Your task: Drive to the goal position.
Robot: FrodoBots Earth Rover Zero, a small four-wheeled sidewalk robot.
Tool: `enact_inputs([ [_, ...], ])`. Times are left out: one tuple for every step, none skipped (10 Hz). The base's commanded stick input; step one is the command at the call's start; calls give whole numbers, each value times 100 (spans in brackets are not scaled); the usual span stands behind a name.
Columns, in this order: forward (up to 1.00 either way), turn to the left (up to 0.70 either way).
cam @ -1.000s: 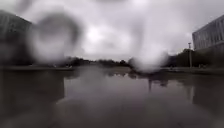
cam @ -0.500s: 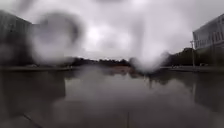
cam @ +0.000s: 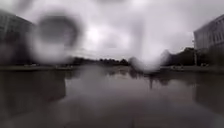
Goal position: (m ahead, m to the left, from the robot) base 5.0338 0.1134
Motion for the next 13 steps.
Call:
enact_inputs([
  [70, 0],
  [70, 0],
  [70, 0],
  [70, 0],
  [70, 0],
  [70, 0],
  [70, 0],
  [70, 0],
  [70, 0],
  [70, 0],
  [70, 0],
  [70, 0],
  [70, 0],
])
